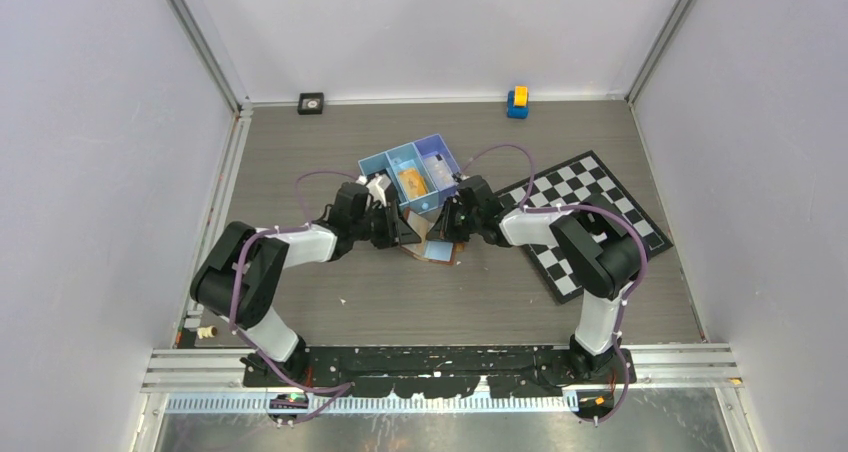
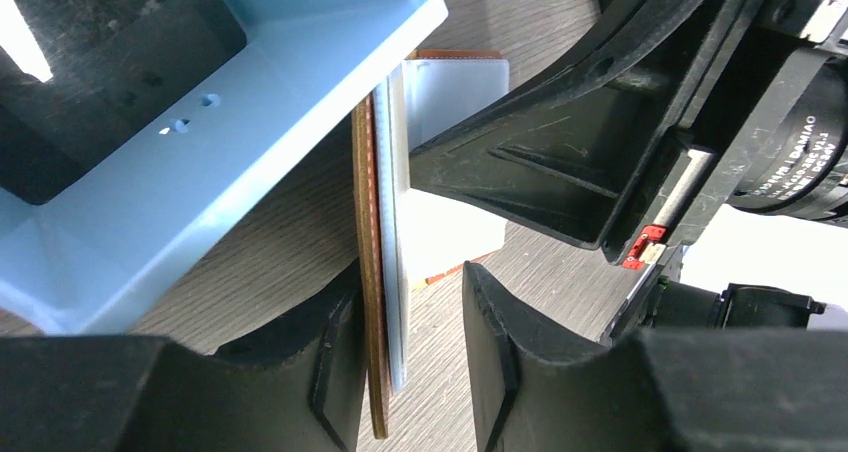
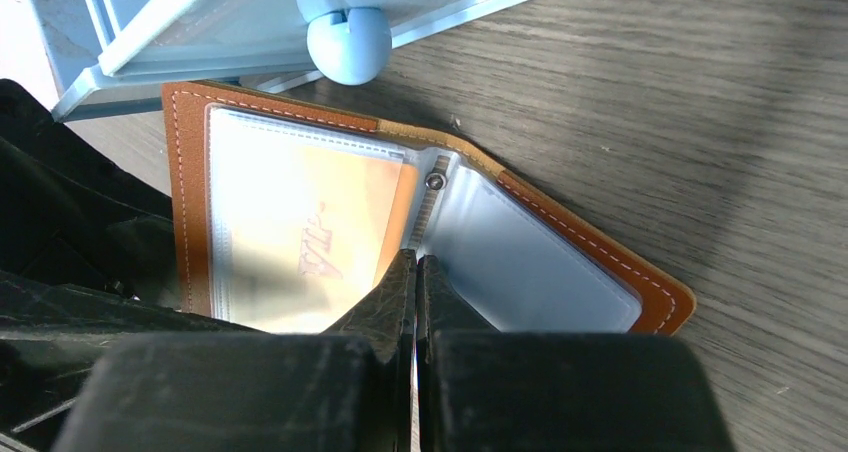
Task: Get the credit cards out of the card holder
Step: Place the card holder at the center of the board, then pick up the card holder from the center of the board.
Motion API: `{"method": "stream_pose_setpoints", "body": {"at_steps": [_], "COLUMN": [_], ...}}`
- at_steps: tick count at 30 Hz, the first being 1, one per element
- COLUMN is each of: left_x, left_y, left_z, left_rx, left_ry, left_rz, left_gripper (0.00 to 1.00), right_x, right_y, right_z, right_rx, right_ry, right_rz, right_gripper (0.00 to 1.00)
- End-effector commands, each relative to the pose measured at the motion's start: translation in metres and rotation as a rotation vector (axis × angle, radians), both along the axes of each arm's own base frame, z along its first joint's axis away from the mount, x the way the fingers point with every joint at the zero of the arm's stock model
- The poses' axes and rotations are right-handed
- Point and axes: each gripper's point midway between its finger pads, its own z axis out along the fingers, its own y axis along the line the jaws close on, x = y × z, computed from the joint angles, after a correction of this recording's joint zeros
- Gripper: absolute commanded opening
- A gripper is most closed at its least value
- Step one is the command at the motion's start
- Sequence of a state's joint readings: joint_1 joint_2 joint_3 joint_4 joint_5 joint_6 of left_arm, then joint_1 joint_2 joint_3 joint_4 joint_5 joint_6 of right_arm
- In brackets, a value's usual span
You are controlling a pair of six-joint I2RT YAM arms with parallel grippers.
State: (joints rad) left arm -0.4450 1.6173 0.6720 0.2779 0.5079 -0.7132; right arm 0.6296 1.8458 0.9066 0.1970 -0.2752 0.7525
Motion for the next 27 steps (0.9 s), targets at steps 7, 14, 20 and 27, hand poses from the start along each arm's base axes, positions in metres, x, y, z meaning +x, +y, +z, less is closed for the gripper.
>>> {"method": "stream_pose_setpoints", "body": {"at_steps": [7,14,20,27], "left_x": [0.007,0.008,0.009,0.007], "left_y": [0.003,0.005,0.007,0.004], "left_z": [0.028,0.032,0.033,0.038], "left_rx": [-0.023,-0.038,-0.052,-0.089], "left_ry": [-0.072,-0.076,-0.070,-0.074], "left_rz": [-0.003,0.002,0.007,-0.005], "left_gripper": [0.37,0.30,0.24,0.28], "right_x": [0.008,0.008,0.008,0.008], "right_y": [0.001,0.001,0.001,0.002], "right_z": [0.007,0.009,0.009,0.007], "right_rx": [-0.027,-0.024,-0.023,-0.026], "right_ry": [-0.041,-0.042,-0.038,-0.032], "right_rz": [-0.003,-0.005,-0.001,0.002], "right_gripper": [0.00,0.00,0.00,0.00]}}
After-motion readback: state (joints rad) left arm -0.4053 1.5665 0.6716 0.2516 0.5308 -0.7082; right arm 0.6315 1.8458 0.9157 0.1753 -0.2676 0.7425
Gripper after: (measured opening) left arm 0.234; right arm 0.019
